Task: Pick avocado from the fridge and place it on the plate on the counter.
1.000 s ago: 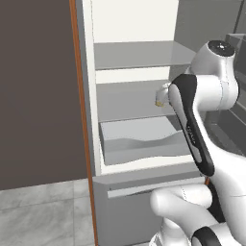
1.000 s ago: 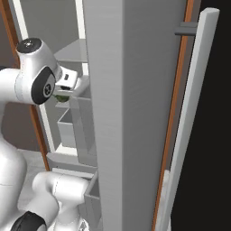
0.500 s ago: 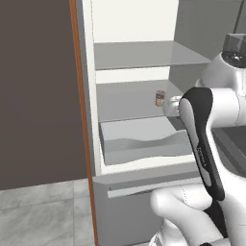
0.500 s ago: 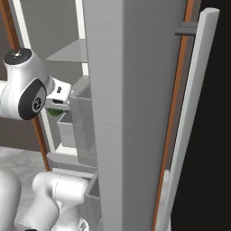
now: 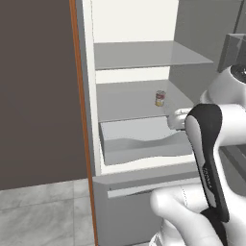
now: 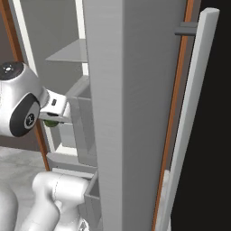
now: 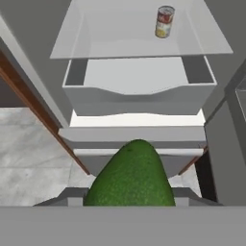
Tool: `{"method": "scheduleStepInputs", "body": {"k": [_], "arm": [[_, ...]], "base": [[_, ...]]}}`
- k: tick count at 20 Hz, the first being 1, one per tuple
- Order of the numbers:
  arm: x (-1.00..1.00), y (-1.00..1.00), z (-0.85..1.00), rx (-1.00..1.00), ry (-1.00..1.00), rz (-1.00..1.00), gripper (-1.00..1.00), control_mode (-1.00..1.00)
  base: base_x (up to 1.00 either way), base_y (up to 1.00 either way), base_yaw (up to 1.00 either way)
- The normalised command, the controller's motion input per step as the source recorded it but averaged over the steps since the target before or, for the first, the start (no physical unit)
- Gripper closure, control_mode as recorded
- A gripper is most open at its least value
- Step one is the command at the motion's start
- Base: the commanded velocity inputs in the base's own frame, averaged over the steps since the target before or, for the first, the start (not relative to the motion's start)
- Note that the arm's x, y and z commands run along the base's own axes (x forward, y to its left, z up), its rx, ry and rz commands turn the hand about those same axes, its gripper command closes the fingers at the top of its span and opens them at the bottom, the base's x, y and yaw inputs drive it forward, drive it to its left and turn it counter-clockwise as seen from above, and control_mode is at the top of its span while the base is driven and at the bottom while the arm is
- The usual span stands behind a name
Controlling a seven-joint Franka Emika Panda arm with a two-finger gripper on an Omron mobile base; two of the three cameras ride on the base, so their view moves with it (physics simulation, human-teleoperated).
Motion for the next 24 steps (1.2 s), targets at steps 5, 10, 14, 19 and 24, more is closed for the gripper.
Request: {"method": "scheduleStepInputs", "body": {"k": [5,10,14,19,24], "arm": [[-0.15,0.0,-0.02,0.0,0.0,0.0,1.0,1.0],[0.0,0.0,0.0,0.0,0.0,0.0,1.0,1.0],[0.0,0.0,0.0,0.0,0.0,0.0,1.0,1.0],[0.0,0.0,0.0,0.0,0.0,0.0,1.0,1.0],[0.0,0.0,0.0,0.0,0.0,0.0,1.0,1.0]], "base": [[-0.37,0.0,0.0],[-0.51,0.27,0.25],[0.0,0.35,0.88],[0.0,0.02,1.0],[0.0,0.0,1.0]]}}
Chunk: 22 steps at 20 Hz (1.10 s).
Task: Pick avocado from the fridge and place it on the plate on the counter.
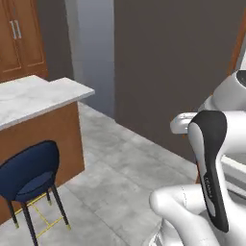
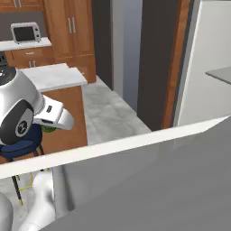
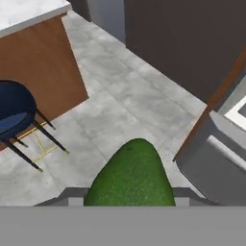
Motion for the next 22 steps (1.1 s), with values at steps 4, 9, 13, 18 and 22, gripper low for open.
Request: {"method": "scheduleStepInputs", "body": {"k": [4,9,13,18,22], "arm": [[0.0,0.0,0.0,0.0,0.0,0.0,1.0,1.0],[0.0,0.0,0.0,0.0,0.0,0.0,1.0,1.0],[0.0,0.0,0.0,0.0,0.0,0.0,1.0,1.0],[0.0,0.0,0.0,0.0,0.0,0.0,1.0,1.0],[0.0,0.0,0.0,0.0,0.0,0.0,1.0,1.0]], "base": [[0.0,0.0,1.0],[0.03,0.0,1.0],[0.05,0.0,1.0],[0.15,0.0,0.97],[0.84,0.05,0.65]]}}
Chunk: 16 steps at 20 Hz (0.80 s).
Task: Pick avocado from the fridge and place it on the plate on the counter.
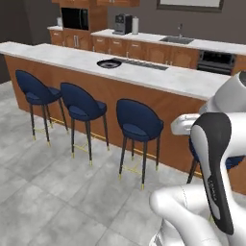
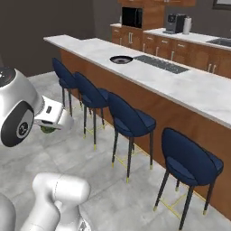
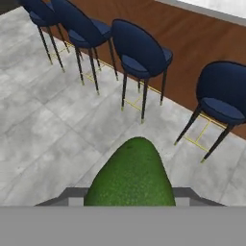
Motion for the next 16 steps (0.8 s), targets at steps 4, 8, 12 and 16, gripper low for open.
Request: {"method": "scheduleStepInputs", "body": {"k": [4,8,12,16], "arm": [[0.0,0.0,0.0,0.0,0.0,0.0,1.0,1.0],[0.0,0.0,0.0,0.0,0.0,0.0,1.0,1.0],[0.0,0.0,0.0,0.0,0.0,0.0,1.0,1.0],[0.0,0.0,0.0,0.0,0.0,0.0,1.0,1.0]], "base": [[1.0,0.59,0.18],[1.0,0.95,0.02],[1.0,1.0,-0.14],[1.0,1.0,-0.3]]}}
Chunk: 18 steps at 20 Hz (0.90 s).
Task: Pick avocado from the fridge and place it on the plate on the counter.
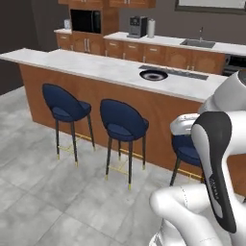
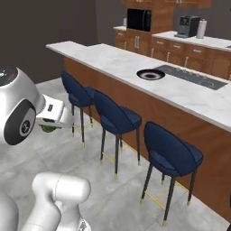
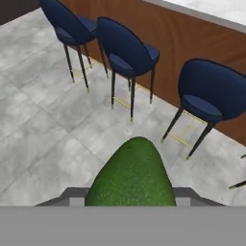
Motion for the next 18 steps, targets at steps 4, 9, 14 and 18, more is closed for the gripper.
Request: {"method": "scheduleStepInputs", "body": {"k": [4,9,14,18], "arm": [[0.0,0.0,0.0,0.0,0.0,0.0,1.0,1.0],[0.0,0.0,0.0,0.0,0.0,0.0,1.0,1.0],[0.0,0.0,0.0,0.0,0.0,0.0,1.0,1.0],[0.0,0.0,0.0,0.0,0.0,0.0,1.0,1.0]], "base": [[1.0,1.0,-0.38],[0.92,1.0,-0.43],[0.86,0.93,-0.43],[0.71,0.62,-0.5]]}}
